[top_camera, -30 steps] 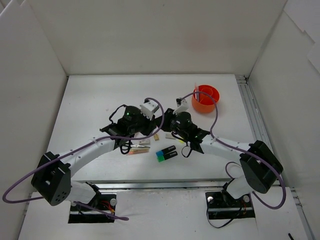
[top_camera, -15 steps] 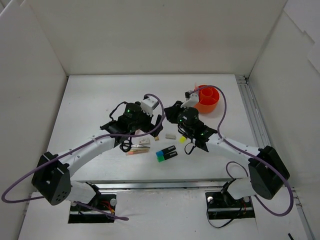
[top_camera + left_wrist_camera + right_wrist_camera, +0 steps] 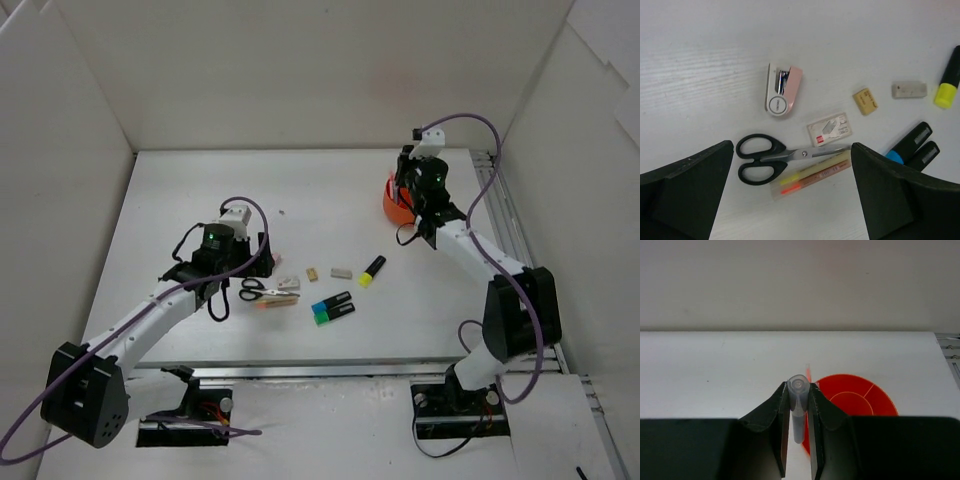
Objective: Sort the stationery into containers
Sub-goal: Place the pen in the storage box.
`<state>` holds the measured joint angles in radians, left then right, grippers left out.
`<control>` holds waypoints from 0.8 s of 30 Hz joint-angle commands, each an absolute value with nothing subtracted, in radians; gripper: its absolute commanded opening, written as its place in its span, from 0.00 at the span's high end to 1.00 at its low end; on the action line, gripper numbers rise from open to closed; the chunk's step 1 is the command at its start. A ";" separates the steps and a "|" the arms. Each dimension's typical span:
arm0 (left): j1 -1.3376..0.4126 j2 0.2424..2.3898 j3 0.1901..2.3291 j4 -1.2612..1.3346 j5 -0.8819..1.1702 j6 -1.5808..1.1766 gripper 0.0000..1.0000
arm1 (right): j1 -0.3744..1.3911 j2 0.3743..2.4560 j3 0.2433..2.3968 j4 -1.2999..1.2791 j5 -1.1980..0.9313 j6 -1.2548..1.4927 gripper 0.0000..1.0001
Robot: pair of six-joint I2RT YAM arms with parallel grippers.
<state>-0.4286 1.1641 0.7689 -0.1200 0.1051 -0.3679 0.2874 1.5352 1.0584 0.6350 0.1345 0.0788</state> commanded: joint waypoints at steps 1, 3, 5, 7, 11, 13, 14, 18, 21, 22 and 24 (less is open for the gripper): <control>-0.394 1.161 0.784 -0.118 0.112 -0.422 0.00 | 0.256 1.612 1.152 0.699 0.008 -0.032 1.00; -0.371 1.175 0.793 -0.130 0.123 -0.425 0.00 | 0.236 1.676 1.207 0.699 0.008 -0.051 1.00; -0.362 1.189 0.795 -0.146 0.132 -0.428 0.00 | 0.229 1.715 1.235 0.698 -0.023 -0.046 1.00; -0.362 1.192 0.795 -0.161 0.140 -0.436 0.01 | 0.209 1.759 1.252 0.699 -0.054 -0.040 1.00; -0.353 1.174 0.779 -0.184 0.120 -0.452 0.00 | 0.201 1.836 1.255 0.701 -0.072 -0.011 1.00; -0.353 1.161 0.772 -0.204 0.115 -0.475 0.00 | 0.199 1.855 1.250 0.701 -0.054 -0.005 0.97; -0.344 1.158 0.772 -0.215 0.114 -0.486 0.01 | 0.199 1.865 1.243 0.701 -0.042 -0.005 0.90; -0.344 1.144 0.779 -0.293 0.097 -0.554 0.00 | 0.198 1.853 1.207 0.703 -0.031 -0.011 0.58; -0.334 1.137 0.788 -0.362 0.098 -0.627 0.00 | 0.199 1.807 1.172 0.703 -0.021 -0.005 0.39; -0.334 1.134 0.787 -0.376 0.098 -0.647 0.01 | 0.199 1.790 1.164 0.703 -0.025 -0.005 0.36; -0.334 1.146 0.785 -0.425 0.109 -0.696 0.01 | 0.205 1.708 1.126 0.703 -0.044 0.029 0.22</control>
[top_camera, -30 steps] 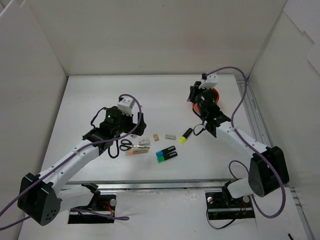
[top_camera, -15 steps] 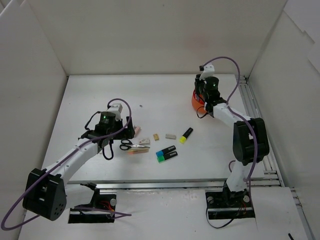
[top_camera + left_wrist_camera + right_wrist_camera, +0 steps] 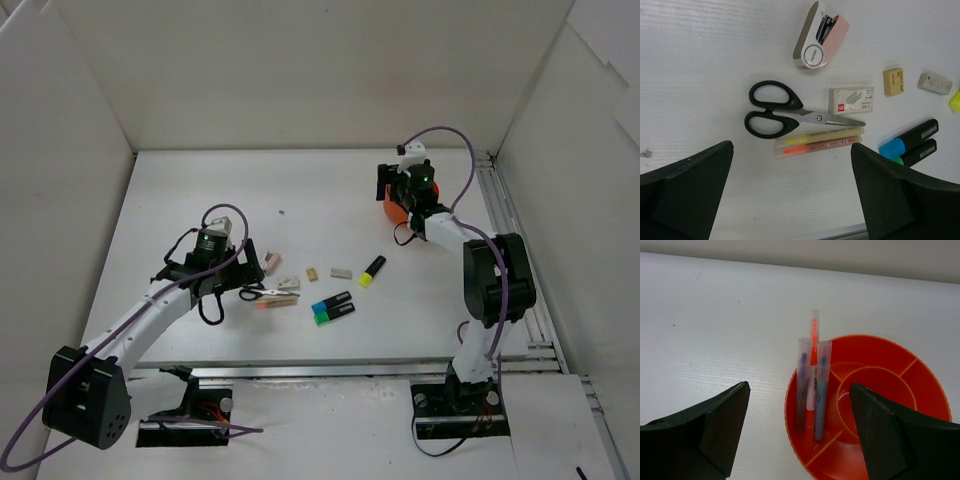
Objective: Sort the stationery into containers
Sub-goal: Place the pen in the storage box, then pick up the pen from the center of the board.
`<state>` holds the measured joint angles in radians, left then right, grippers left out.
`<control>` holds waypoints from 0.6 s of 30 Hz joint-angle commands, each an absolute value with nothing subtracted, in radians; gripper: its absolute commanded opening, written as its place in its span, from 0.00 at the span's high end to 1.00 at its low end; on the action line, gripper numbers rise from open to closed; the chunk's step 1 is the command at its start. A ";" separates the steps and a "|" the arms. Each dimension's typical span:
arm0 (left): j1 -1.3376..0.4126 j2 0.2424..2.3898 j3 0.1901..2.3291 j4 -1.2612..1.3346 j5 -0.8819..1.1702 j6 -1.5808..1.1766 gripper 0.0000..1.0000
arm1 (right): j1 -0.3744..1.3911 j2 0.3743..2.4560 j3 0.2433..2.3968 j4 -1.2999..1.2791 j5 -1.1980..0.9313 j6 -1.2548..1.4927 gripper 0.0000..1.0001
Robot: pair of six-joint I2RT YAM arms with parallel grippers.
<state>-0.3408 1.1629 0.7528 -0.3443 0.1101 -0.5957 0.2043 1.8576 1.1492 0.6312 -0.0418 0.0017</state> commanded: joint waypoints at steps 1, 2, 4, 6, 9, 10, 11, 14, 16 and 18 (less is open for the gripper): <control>-0.334 1.155 0.785 -0.437 0.113 -0.704 0.01 | 0.210 1.685 1.115 0.703 -0.051 0.032 0.20; -0.325 1.164 0.779 -0.443 0.123 -0.722 0.01 | 0.212 1.665 1.106 0.703 -0.051 0.034 0.02; -0.325 1.192 0.772 -0.474 0.121 -0.753 0.01 | 0.230 1.594 1.072 0.703 -0.045 0.044 0.02; -0.325 1.213 0.758 -0.477 0.141 -0.804 0.00 | 0.242 1.546 1.040 0.701 -0.038 0.063 0.02; -0.325 1.239 0.736 -0.453 0.172 -0.874 0.00 | 0.273 1.462 0.974 0.700 0.084 0.104 0.02; -0.325 1.250 0.733 -0.449 0.176 -0.890 0.00 | 0.294 1.428 0.938 0.699 0.142 0.113 0.02; -0.325 1.258 0.735 -0.456 0.179 -0.912 0.00 | 0.302 1.413 0.921 0.698 0.170 0.126 0.02; -0.339 1.275 0.741 -0.482 0.148 -1.001 0.00 | 0.325 1.355 0.859 0.684 0.248 0.169 0.02; -0.368 1.266 0.747 -0.505 0.108 -1.074 0.01 | 0.347 1.313 0.825 0.666 0.316 0.183 0.02; -0.391 1.266 0.758 -0.549 0.084 -1.133 0.01 | 0.359 1.278 0.807 0.638 0.376 0.184 0.02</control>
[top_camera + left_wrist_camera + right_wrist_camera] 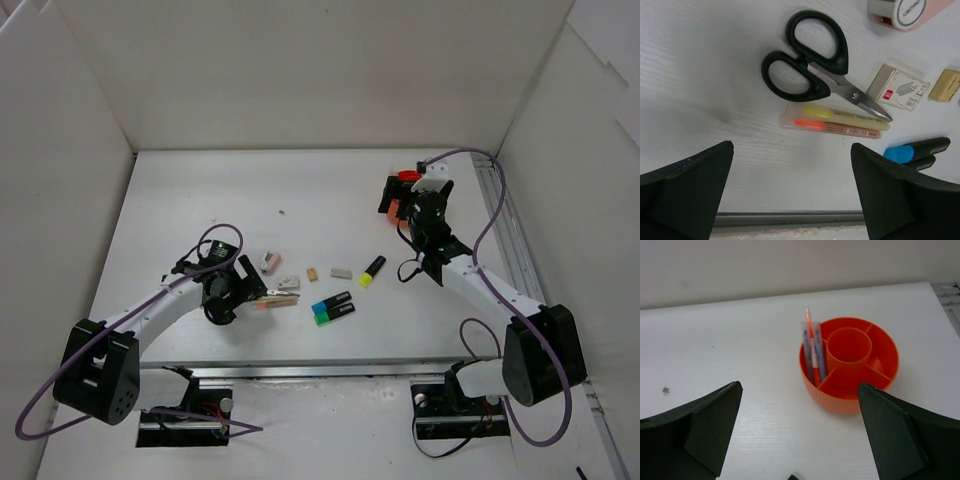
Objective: Sort the stationery into containers
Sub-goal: Pick up the pen from the center of the board.
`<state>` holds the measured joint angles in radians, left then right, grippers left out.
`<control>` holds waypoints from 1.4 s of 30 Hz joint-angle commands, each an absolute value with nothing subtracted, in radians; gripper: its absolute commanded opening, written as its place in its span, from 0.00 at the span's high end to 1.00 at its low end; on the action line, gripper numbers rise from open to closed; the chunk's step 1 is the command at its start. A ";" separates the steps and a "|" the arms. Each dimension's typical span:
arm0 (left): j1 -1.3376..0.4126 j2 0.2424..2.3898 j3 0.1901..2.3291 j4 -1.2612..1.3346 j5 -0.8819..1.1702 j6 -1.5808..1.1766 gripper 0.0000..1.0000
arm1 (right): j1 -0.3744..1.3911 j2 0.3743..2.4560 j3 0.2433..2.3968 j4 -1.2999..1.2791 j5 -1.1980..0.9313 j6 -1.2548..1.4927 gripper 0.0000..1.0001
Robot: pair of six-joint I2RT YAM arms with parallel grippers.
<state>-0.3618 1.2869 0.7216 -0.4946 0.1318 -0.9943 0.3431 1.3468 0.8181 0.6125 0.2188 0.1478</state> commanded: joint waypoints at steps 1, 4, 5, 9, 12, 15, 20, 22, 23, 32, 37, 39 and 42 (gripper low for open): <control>-0.391 1.266 0.768 -0.567 0.060 -1.149 0.02 | 0.370 1.266 0.802 0.626 0.418 0.181 0.02; -0.442 1.275 0.788 -0.621 -0.032 -1.198 0.04 | 0.383 1.226 0.787 0.585 0.479 0.176 0.02; -0.442 1.285 0.793 -0.649 -0.040 -1.213 0.05 | 0.387 1.220 0.784 0.565 0.489 0.175 0.02; -0.488 1.307 0.808 -0.640 -0.063 -1.282 0.07 | 0.399 1.172 0.753 0.538 0.491 0.164 0.02; -0.535 1.334 0.836 -0.623 -0.112 -1.356 0.10 | 0.414 1.141 0.726 0.563 0.348 0.059 0.02; -0.561 1.387 0.886 -0.655 -0.138 -1.403 0.17 | 0.431 1.123 0.704 0.595 0.290 0.023 0.02; -0.583 1.460 0.925 -0.704 -0.149 -1.486 0.41 | 0.436 1.111 0.701 0.588 0.379 0.029 0.02; -0.583 1.473 0.923 -0.701 -0.138 -1.499 0.50 | 0.436 1.097 0.690 0.588 0.399 0.029 0.02; -0.583 1.483 0.922 -0.698 -0.134 -1.505 0.53 | 0.434 1.091 0.686 0.588 0.403 0.029 0.02; -0.592 1.601 0.968 -0.724 -0.118 -1.523 0.55 | 0.436 1.114 0.692 0.594 0.416 0.023 0.02; -0.592 1.615 0.977 -0.726 -0.124 -1.517 0.62 | 0.439 1.120 0.687 0.594 0.429 0.018 0.02; -0.592 1.614 0.976 -0.735 -0.136 -1.522 0.80 | 0.439 1.117 0.686 0.594 0.437 0.021 0.02; -0.592 1.606 0.971 -0.735 -0.147 -1.526 0.99 | 0.440 1.103 0.678 0.594 0.425 0.020 0.02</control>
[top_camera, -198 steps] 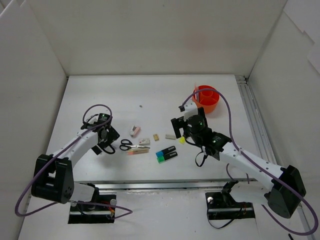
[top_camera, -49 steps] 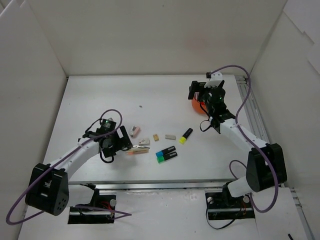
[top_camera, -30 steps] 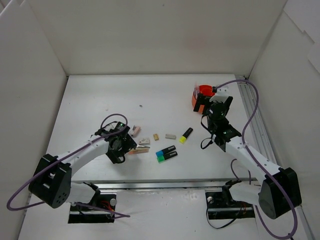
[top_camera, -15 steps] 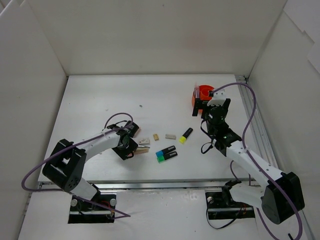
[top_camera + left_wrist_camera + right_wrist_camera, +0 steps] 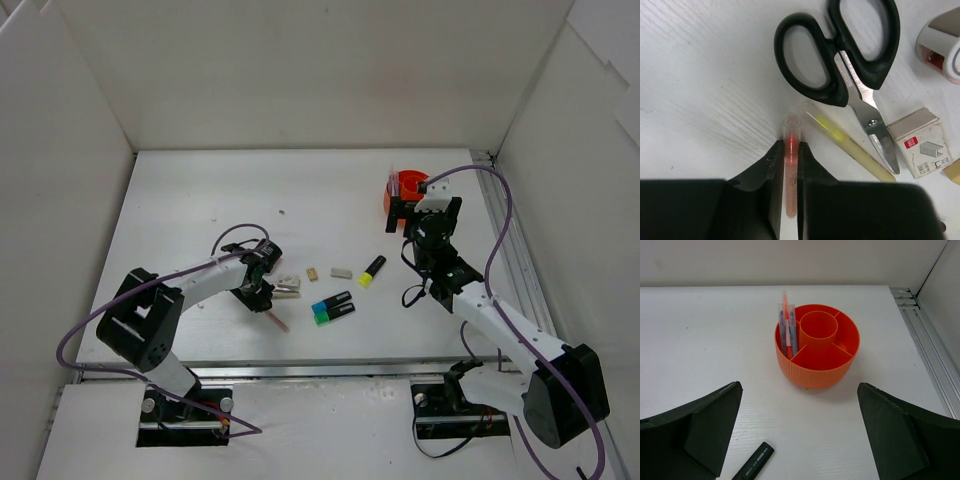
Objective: Sort the stationery into containers
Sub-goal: Pick up the pen from the center of the board, then place the pen in the storage box.
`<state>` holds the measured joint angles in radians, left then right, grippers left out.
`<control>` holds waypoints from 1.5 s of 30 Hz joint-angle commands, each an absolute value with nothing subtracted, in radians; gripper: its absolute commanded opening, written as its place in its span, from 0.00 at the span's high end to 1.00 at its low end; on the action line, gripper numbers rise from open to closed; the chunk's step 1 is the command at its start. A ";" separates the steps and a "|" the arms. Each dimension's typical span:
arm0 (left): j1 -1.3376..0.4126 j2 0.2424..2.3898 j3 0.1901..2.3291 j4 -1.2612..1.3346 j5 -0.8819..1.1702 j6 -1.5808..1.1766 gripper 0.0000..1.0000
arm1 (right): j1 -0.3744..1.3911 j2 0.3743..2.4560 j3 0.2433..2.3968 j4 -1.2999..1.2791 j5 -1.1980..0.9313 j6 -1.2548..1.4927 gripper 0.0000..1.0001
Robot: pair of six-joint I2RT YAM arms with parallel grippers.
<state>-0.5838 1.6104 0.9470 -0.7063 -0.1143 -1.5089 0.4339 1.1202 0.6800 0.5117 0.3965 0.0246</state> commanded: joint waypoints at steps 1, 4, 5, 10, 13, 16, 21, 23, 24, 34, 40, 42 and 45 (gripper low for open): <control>-0.592 1.605 0.969 -0.733 -0.147 -1.516 1.00 | 0.439 1.092 0.675 0.592 0.408 0.018 0.02; -0.604 1.595 0.973 -0.735 -0.161 -1.496 1.00 | 0.439 1.062 0.658 0.589 0.364 0.028 0.02; -0.618 1.594 0.973 -0.733 -0.182 -1.496 1.00 | 0.437 1.051 0.650 0.584 0.353 0.035 0.02; -0.678 1.557 1.005 -0.771 -0.254 -1.451 1.00 | 0.440 0.982 0.640 0.517 0.189 0.109 0.02; -0.741 1.490 1.041 -0.816 -0.363 -1.416 1.00 | 0.440 0.928 0.640 0.462 0.053 0.130 0.02; -0.791 1.379 1.042 -0.772 -0.458 -1.313 1.00 | 0.439 0.902 0.647 0.397 -0.125 0.135 0.02; -0.810 1.152 0.937 -0.363 -0.453 -0.922 1.00 | 0.442 0.907 0.637 0.364 -0.476 0.121 0.02; -0.810 1.099 0.873 -0.238 -0.422 -0.842 1.00 | 0.442 0.917 0.634 0.377 -0.572 0.118 0.02; -0.810 1.057 0.858 -0.131 -0.414 -0.781 1.00 | 0.440 0.936 0.626 0.397 -0.666 0.130 0.02; -0.801 1.126 0.914 0.052 -0.371 -0.724 1.00 | 0.548 1.149 0.701 0.617 -0.775 0.265 0.02; -0.801 1.134 0.908 0.097 -0.368 -0.781 1.00 | 0.629 1.324 0.777 0.710 -0.663 0.333 0.08; -0.801 1.129 0.897 0.107 -0.358 -0.791 1.00 | 0.644 1.385 0.804 0.727 -0.646 0.344 0.12; -0.801 1.127 0.891 0.112 -0.353 -0.811 1.00 | 0.672 1.459 0.854 0.749 -0.637 0.336 0.20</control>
<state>-0.8085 1.1496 0.8532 0.0189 -0.3588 -0.7803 0.6525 1.4258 0.7734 0.6128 -0.6617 0.3183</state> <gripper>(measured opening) 0.094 0.827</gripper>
